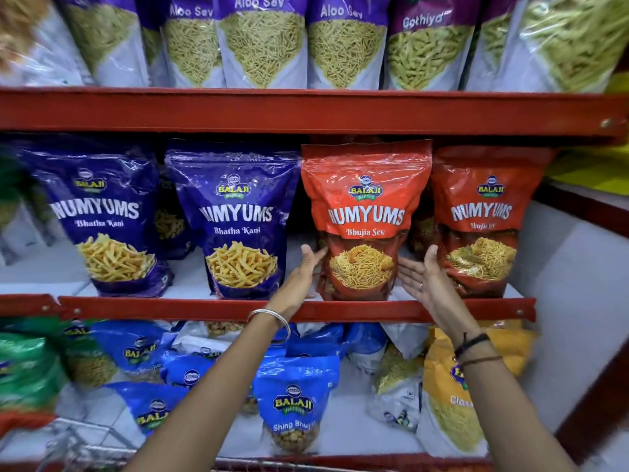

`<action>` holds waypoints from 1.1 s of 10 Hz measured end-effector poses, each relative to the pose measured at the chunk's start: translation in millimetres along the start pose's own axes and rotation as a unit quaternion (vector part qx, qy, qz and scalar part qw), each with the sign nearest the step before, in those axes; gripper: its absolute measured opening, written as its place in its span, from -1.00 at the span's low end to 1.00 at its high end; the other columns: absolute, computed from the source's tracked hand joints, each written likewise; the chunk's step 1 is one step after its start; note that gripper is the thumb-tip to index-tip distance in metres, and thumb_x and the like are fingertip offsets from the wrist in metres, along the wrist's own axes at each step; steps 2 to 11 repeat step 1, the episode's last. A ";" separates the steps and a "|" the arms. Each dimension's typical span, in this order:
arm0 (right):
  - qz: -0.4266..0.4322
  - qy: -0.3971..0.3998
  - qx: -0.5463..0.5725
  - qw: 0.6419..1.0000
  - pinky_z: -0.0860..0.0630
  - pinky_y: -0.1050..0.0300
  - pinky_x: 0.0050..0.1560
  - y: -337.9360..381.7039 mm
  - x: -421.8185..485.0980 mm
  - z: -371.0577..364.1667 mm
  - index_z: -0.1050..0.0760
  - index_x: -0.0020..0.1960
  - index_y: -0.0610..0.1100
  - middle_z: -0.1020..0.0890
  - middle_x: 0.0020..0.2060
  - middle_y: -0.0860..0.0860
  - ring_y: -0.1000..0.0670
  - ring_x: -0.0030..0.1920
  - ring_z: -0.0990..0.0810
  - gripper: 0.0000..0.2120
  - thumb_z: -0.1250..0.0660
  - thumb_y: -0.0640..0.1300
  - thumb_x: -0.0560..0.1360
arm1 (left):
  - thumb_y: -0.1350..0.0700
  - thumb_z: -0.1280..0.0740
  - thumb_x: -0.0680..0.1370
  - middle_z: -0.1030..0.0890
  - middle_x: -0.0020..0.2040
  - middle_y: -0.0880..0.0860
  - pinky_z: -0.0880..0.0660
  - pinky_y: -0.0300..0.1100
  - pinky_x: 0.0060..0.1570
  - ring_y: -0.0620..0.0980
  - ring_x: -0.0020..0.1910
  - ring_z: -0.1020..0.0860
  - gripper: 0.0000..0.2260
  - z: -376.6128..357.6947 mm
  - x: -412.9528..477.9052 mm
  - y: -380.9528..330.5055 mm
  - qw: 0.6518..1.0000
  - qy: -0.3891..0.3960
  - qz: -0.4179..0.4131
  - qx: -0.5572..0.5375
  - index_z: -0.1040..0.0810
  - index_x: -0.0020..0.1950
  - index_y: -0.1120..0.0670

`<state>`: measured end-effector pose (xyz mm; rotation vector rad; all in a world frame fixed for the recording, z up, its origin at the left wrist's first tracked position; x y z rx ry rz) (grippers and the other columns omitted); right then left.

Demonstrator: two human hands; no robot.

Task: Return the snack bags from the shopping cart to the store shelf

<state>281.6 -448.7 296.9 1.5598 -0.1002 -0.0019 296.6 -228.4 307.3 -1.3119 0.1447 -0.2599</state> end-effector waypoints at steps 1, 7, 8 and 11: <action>0.008 -0.044 -0.012 0.999 -0.26 -0.03 0.44 -12.3 -29.3 -1.8 -0.33 0.35 -0.21 -0.42 0.36 -0.15 -0.04 0.33 -0.43 -0.14 0.05 0.42 0.34 | -0.48 0.16 0.31 -0.33 0.45 0.04 -0.29 0.07 0.39 0.02 0.43 -0.27 -0.20 1.3 -18.4 -5.3 0.999 -0.028 -0.035 0.020 -0.25 0.40 -0.08; 0.008 -0.044 -0.012 0.999 -0.26 -0.03 0.44 -12.3 -29.3 -1.8 -0.33 0.35 -0.21 -0.42 0.36 -0.15 -0.04 0.33 -0.43 -0.14 0.05 0.42 0.34 | -0.48 0.16 0.31 -0.33 0.45 0.04 -0.29 0.07 0.39 0.02 0.43 -0.27 -0.20 1.3 -18.4 -5.3 0.999 -0.028 -0.035 0.020 -0.25 0.40 -0.08; 0.008 -0.044 -0.012 0.999 -0.26 -0.03 0.44 -12.3 -29.3 -1.8 -0.33 0.35 -0.21 -0.42 0.36 -0.15 -0.04 0.33 -0.43 -0.14 0.05 0.42 0.34 | -0.48 0.16 0.31 -0.33 0.45 0.04 -0.29 0.07 0.39 0.02 0.43 -0.27 -0.20 1.3 -18.4 -5.3 0.999 -0.028 -0.035 0.020 -0.25 0.40 -0.08; 0.008 -0.044 -0.012 0.999 -0.26 -0.03 0.44 -12.3 -29.3 -1.8 -0.33 0.35 -0.21 -0.42 0.36 -0.15 -0.04 0.33 -0.43 -0.14 0.05 0.42 0.34 | -0.48 0.16 0.31 -0.33 0.45 0.04 -0.29 0.07 0.39 0.02 0.43 -0.27 -0.20 1.3 -18.4 -5.3 0.999 -0.028 -0.035 0.020 -0.25 0.40 -0.08</action>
Point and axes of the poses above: each hand's wrist, its own x-axis towards the middle knuckle, its own z-axis out of the back of the hand, y = z × x, the point moved 5 cm from there along x, towards the middle knuckle
